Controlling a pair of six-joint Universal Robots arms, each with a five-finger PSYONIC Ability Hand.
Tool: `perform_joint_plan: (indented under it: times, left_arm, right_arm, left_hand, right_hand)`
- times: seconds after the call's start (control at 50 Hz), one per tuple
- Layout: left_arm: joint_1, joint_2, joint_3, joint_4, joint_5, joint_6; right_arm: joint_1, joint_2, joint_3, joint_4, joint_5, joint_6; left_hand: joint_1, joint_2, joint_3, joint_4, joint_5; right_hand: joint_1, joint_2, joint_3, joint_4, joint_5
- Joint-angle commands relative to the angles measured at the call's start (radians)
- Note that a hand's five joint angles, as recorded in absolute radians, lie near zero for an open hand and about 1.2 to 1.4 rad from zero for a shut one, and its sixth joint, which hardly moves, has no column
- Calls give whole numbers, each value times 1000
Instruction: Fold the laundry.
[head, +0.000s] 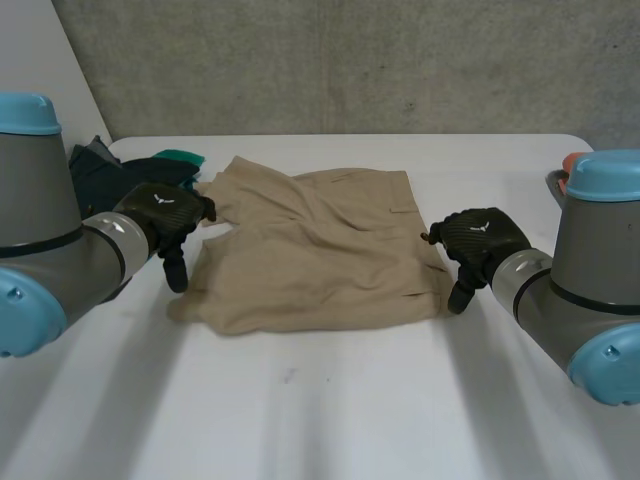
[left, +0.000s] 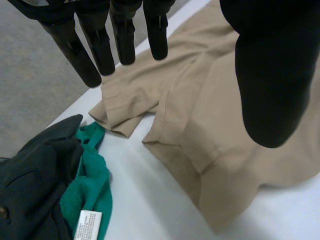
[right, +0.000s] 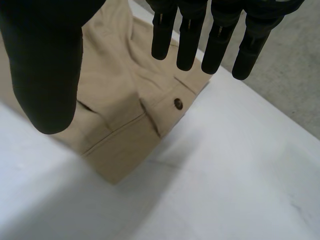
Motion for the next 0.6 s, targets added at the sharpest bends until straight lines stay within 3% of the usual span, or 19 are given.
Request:
perform_joint_plan:
  times: [0.02,0.16,0.3,0.46,0.58,0.6]
  left_arm:
    - [36,-121,49,5,146,123]
    - [-2,-176,43,19,180,139]
    - [-27,-265,73,82,103,191]
    - [-30,-345,150,120,90,252]
    - [-34,-368,190,120,88,255]
    - [-34,-372,194,118,88,255]
  right_arm:
    - [28,60,6,13,0,9]
    - [55,146,15,-81,6,28]
    - [65,186,38,-211,34,23]
    - [71,203,77,-334,35,-11]
    - [72,223,74,-366,35,-34]
    - [73,223,72,-375,35,-38]
  left_hand:
    - [119,128,128,121,122]
    - [116,125,125,118,119]
    - [107,116,116,109,110]
    - [143,151,151,144,145]
    - [386,394,394,387,389]
    - [610,619,619,612,613]
  right_hand:
    - [9,2,7,35,60]
    - [71,64,68,97,121]
    - [133,125,130,158,183]
    - [232,225,230,258,283]
    - [458,451,455,483,508]
    - [714,707,712,740,765]
